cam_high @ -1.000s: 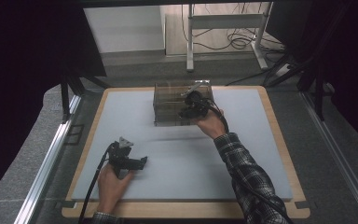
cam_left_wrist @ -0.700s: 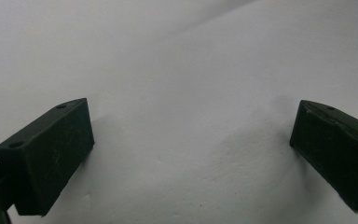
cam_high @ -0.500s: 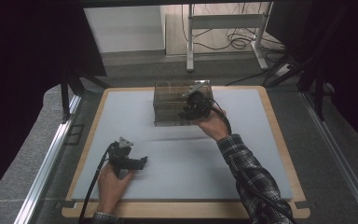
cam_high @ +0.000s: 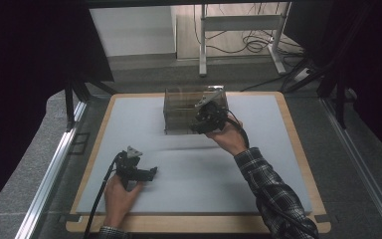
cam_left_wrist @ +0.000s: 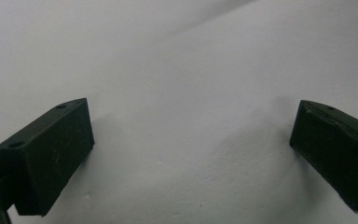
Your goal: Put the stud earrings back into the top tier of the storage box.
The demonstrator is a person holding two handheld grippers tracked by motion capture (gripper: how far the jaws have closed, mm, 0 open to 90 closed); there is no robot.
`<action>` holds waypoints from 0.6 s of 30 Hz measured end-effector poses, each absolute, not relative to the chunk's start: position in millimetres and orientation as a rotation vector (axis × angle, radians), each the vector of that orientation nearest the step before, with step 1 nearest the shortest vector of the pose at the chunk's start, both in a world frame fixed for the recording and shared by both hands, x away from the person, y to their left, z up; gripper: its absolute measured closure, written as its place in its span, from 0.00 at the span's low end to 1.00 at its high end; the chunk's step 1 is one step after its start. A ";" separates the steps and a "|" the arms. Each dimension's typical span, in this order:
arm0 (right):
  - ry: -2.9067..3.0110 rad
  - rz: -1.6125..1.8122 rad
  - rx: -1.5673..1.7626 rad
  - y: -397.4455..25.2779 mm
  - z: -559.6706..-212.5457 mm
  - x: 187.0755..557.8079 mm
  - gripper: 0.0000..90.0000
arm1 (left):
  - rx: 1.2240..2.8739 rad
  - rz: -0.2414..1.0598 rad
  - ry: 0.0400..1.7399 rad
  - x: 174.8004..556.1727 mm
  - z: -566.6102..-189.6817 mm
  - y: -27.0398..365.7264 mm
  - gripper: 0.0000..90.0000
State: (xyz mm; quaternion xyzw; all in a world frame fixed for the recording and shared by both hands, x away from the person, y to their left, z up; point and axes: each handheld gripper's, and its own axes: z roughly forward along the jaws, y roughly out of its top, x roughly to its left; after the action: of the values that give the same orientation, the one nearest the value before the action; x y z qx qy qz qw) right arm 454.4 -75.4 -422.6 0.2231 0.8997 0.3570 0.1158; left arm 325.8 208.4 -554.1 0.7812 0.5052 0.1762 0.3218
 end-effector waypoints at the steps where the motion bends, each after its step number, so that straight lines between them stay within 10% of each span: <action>1: 2.635 1.045 0.655 -75.6 -422.9 453.0 0.50 | 2.051 0.463 1.326 325.8 -554.1 208.4 0.00; 18: 2.645 1.074 0.622 -91.4 -432.0 428.0 0.33 | 2.056 0.467 1.322 326.0 -554.0 208.7 0.00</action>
State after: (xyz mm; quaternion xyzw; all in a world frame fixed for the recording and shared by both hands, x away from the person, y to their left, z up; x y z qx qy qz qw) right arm 428.0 -91.4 -432.0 0.2115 0.8998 0.3654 0.1099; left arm 326.0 208.7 -554.0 0.7824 0.5034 0.1777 0.3208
